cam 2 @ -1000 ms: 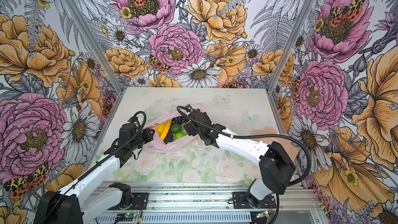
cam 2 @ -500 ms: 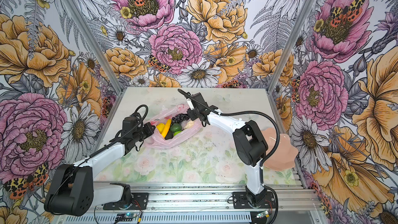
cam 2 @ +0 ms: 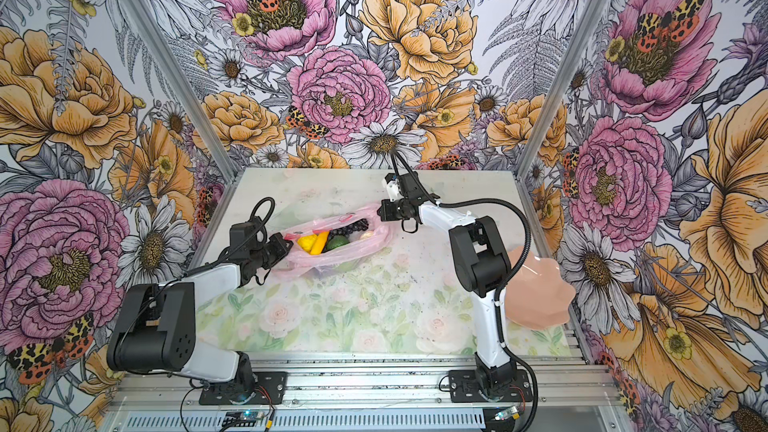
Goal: Take the fake fruits out of the plastic bag
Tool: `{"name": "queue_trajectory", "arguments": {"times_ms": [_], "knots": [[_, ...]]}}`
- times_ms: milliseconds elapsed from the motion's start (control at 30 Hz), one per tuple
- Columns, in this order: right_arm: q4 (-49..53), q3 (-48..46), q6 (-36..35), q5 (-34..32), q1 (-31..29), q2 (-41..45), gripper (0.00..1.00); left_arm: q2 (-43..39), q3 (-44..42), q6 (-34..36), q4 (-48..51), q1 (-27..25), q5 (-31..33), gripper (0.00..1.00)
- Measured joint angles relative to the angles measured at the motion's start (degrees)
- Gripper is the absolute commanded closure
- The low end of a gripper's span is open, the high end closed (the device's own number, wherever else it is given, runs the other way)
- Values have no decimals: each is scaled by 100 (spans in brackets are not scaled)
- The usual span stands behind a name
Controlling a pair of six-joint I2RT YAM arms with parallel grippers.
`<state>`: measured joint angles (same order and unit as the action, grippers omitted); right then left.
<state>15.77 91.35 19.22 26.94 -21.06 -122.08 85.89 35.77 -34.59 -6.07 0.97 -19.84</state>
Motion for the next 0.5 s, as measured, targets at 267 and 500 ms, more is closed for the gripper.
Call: {"name": "queue_trajectory", "arguments": {"times_ms": [267,500], "knots": [[-79,-13,308,-391,-72,-118,76,387,260,4,227,-107,70,98],[76,-863,39,-1458,-474,844,21,-208,323,177,619,-619,597,95]]}}
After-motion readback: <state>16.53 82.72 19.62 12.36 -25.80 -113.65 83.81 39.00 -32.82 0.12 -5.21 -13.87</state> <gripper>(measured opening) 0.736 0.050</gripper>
